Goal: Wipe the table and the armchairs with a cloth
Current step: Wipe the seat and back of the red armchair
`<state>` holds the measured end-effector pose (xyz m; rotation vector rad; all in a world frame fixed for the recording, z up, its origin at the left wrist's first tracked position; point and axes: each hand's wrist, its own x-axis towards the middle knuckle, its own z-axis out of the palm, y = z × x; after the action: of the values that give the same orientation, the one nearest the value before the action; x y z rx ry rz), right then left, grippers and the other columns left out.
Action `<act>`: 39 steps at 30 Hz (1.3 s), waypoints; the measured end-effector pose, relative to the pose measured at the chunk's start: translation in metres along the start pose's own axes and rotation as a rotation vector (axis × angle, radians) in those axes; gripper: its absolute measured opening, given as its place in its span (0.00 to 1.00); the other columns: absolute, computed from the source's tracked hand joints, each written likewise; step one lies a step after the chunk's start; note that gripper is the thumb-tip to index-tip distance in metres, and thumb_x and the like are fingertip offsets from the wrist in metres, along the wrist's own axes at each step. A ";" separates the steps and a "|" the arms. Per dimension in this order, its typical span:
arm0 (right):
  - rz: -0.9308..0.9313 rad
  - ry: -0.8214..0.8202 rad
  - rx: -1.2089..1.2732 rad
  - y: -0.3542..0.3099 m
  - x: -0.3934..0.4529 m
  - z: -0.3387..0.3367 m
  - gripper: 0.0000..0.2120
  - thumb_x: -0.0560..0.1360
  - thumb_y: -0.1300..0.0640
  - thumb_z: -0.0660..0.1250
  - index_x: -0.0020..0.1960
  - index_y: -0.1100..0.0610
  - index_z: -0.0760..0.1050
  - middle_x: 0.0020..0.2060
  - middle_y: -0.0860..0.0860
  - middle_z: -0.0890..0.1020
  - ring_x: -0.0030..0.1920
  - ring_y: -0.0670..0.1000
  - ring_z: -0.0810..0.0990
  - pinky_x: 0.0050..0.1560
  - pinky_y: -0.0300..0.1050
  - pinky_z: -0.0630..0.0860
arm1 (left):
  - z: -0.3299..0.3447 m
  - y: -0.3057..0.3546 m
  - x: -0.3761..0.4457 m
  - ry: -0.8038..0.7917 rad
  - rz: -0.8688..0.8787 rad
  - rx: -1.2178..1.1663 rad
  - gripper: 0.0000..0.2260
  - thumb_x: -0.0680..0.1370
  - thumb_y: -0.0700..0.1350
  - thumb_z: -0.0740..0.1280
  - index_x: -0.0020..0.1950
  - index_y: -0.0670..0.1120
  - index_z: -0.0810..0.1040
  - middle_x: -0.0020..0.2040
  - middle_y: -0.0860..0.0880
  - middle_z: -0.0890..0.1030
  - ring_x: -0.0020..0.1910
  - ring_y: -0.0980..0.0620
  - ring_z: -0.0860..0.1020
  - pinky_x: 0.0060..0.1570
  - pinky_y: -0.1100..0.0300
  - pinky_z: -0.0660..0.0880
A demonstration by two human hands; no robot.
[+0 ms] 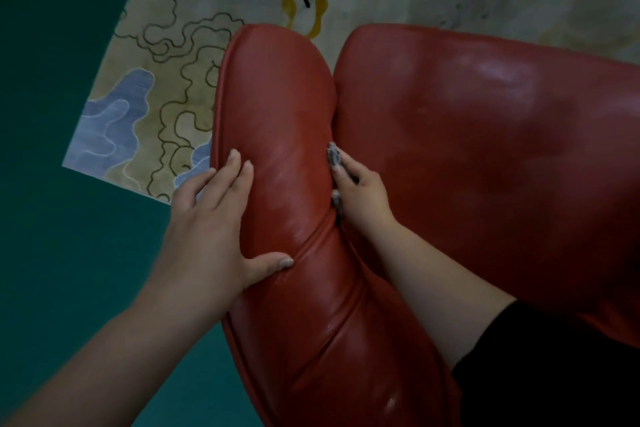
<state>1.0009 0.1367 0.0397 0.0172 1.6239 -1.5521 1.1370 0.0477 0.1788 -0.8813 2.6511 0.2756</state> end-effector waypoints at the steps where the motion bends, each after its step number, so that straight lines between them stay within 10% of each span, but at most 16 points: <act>1: -0.021 0.024 0.008 -0.005 0.000 -0.003 0.15 0.80 0.61 0.60 0.65 0.50 0.75 0.33 0.55 0.80 0.24 0.45 0.72 0.26 0.37 0.72 | 0.000 0.000 0.000 0.000 0.001 0.001 0.54 0.57 0.71 0.65 0.78 0.52 0.51 0.77 0.59 0.48 0.72 0.54 0.48 0.69 0.63 0.46; 3: -0.166 0.046 0.022 -0.019 -0.004 0.000 0.14 0.80 0.60 0.60 0.62 0.48 0.76 0.28 0.53 0.75 0.23 0.44 0.71 0.26 0.35 0.69 | 0.001 -0.001 0.000 -0.001 0.001 -0.002 0.54 0.57 0.71 0.64 0.78 0.52 0.52 0.77 0.59 0.49 0.72 0.53 0.49 0.69 0.63 0.46; 9: -0.380 -0.021 -0.320 -0.022 -0.034 0.031 0.17 0.78 0.51 0.62 0.64 0.36 0.72 0.60 0.45 0.64 0.61 0.44 0.62 0.59 0.22 0.55 | 0.004 -0.003 0.000 0.015 0.011 0.035 0.53 0.58 0.69 0.68 0.78 0.49 0.55 0.77 0.56 0.52 0.71 0.51 0.52 0.68 0.64 0.46; 13: -0.255 0.060 -0.211 -0.013 -0.033 0.020 0.17 0.79 0.54 0.63 0.65 0.39 0.70 0.57 0.49 0.68 0.61 0.49 0.68 0.66 0.37 0.63 | 0.005 -0.003 0.001 0.023 0.011 0.026 0.54 0.56 0.72 0.61 0.78 0.50 0.54 0.77 0.56 0.51 0.72 0.51 0.51 0.68 0.63 0.46; 17: -0.146 0.012 -0.124 0.005 -0.048 0.001 0.14 0.79 0.64 0.61 0.63 0.61 0.75 0.46 0.65 0.81 0.39 0.53 0.79 0.46 0.37 0.73 | 0.005 -0.003 0.000 0.025 0.006 0.029 0.54 0.57 0.72 0.61 0.78 0.49 0.54 0.77 0.56 0.51 0.72 0.51 0.51 0.68 0.61 0.48; 23: 0.233 -0.145 0.056 0.010 -0.069 -0.051 0.15 0.81 0.61 0.59 0.64 0.65 0.72 0.27 0.47 0.77 0.21 0.41 0.71 0.22 0.32 0.65 | 0.004 -0.002 0.000 0.012 0.005 0.023 0.54 0.57 0.72 0.62 0.78 0.50 0.53 0.78 0.56 0.50 0.72 0.50 0.51 0.68 0.60 0.49; 27: 0.223 -0.161 0.081 0.007 -0.077 -0.049 0.13 0.81 0.54 0.58 0.58 0.61 0.76 0.20 0.46 0.74 0.17 0.44 0.69 0.20 0.31 0.63 | 0.005 -0.003 0.000 0.022 -0.002 0.022 0.54 0.57 0.72 0.63 0.78 0.49 0.53 0.78 0.54 0.51 0.72 0.48 0.52 0.68 0.60 0.47; 31: 0.159 -0.178 -0.256 0.022 -0.095 -0.043 0.15 0.80 0.54 0.60 0.64 0.55 0.76 0.44 0.56 0.85 0.41 0.49 0.83 0.33 0.24 0.70 | 0.005 -0.003 -0.003 0.035 -0.013 0.005 0.53 0.58 0.72 0.63 0.78 0.50 0.53 0.78 0.54 0.51 0.72 0.48 0.52 0.69 0.58 0.49; 39: 0.138 -0.262 -0.243 0.017 -0.102 -0.064 0.10 0.80 0.54 0.61 0.56 0.54 0.79 0.24 0.50 0.75 0.22 0.42 0.69 0.24 0.33 0.66 | 0.002 0.017 -0.011 0.019 0.100 0.080 0.41 0.65 0.65 0.70 0.74 0.49 0.65 0.77 0.52 0.55 0.73 0.47 0.54 0.70 0.47 0.56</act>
<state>1.0384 0.2471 0.0749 -0.1933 1.5557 -1.1912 1.1355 0.0680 0.1828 -0.7309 2.7076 0.1852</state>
